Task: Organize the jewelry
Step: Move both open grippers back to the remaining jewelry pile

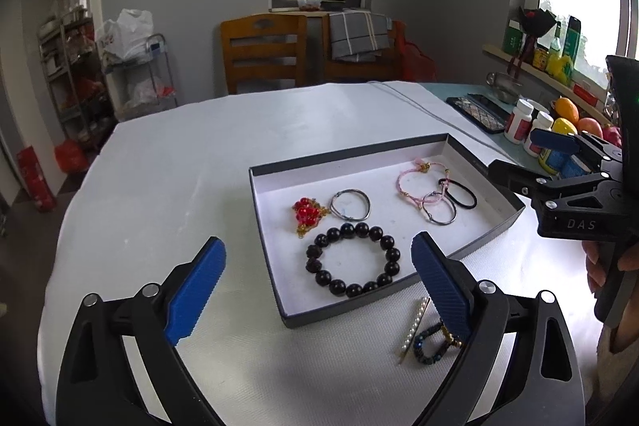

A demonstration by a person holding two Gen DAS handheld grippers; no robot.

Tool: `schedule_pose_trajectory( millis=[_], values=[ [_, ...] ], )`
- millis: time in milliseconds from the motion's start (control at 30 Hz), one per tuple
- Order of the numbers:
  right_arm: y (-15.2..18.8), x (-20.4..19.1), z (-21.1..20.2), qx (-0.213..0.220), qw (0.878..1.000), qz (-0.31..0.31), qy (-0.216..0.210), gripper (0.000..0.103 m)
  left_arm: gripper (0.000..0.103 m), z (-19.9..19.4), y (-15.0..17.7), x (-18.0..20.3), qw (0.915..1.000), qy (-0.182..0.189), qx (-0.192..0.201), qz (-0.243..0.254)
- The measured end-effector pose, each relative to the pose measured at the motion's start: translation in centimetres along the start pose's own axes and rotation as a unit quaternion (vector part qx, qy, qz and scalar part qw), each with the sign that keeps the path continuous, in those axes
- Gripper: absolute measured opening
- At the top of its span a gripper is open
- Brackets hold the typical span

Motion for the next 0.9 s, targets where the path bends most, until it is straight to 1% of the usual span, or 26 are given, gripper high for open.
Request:
schedule_pose_trajectory(
  millis=[167, 300, 433, 567, 633, 700, 767, 800, 833, 867, 900],
  values=[
    [2.5, 0.5, -1.7, 0.003, 1.000, -0.007, -0.007, 0.097, 0.096, -0.3, 0.9, 0.8, 0.9999, 0.005, 0.002, 0.014],
    [4.9, 1.1, -2.1, -0.007, 1.000, 0.005, -0.021, 0.097, 0.096, -0.2, 1.8, 1.4, 0.9997, 0.011, 0.001, 0.019],
    [7.1, 1.4, -2.0, -0.014, 0.999, 0.020, -0.048, 0.097, 0.096, 0.8, 3.0, 1.9, 0.9995, 0.016, -0.010, 0.026],
    [8.2, 1.4, -1.5, -0.018, 0.996, 0.035, -0.080, 0.097, 0.096, 1.7, 4.2, 2.7, 0.9985, 0.024, -0.027, 0.041],
    [8.8, 1.1, -1.0, -0.026, 0.995, 0.029, -0.091, 0.097, 0.096, 1.7, 4.7, 3.3, 0.9976, 0.034, -0.030, 0.053],
    [9.3, 0.6, -0.5, -0.039, 0.995, 0.012, -0.088, 0.097, 0.096, 1.8, 5.2, 4.0, 0.9960, 0.047, -0.034, 0.067],
    [9.7, 0.0, -0.5, -0.039, 0.995, -0.010, -0.087, 0.097, 0.096, 2.0, 5.6, 4.8, 0.9941, 0.054, -0.038, 0.086],
    [9.8, -0.4, -0.7, -0.037, 0.995, -0.018, -0.093, 0.097, 0.096, 2.1, 5.7, 5.1, 0.9933, 0.056, -0.040, 0.093],
    [10.0, -0.8, -0.8, -0.038, 0.994, -0.025, -0.104, 0.095, 0.096, 2.2, 5.8, 5.2, 0.9925, 0.058, -0.042, 0.099],
    [10.2, -1.2, -0.8, -0.042, 0.992, -0.028, -0.116, 0.091, 0.096, 2.2, 6.0, 5.4, 0.9918, 0.059, -0.043, 0.105],
    [10.4, -1.5, -0.8, -0.046, 0.991, -0.030, -0.124, 0.084, 0.096, 2.3, 6.1, 5.5, 0.9913, 0.057, -0.044, 0.110]
  ],
)
Point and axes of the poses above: each gripper's, at about its wrist camera, not at the fingertips, and z roughly the way its jaws point, x to its right, y to its underside, the point moved 5 cm from there along z, roughly the way its jaws point, and after that the axes turned 7 degrees about -y, right-handed, at the moved point
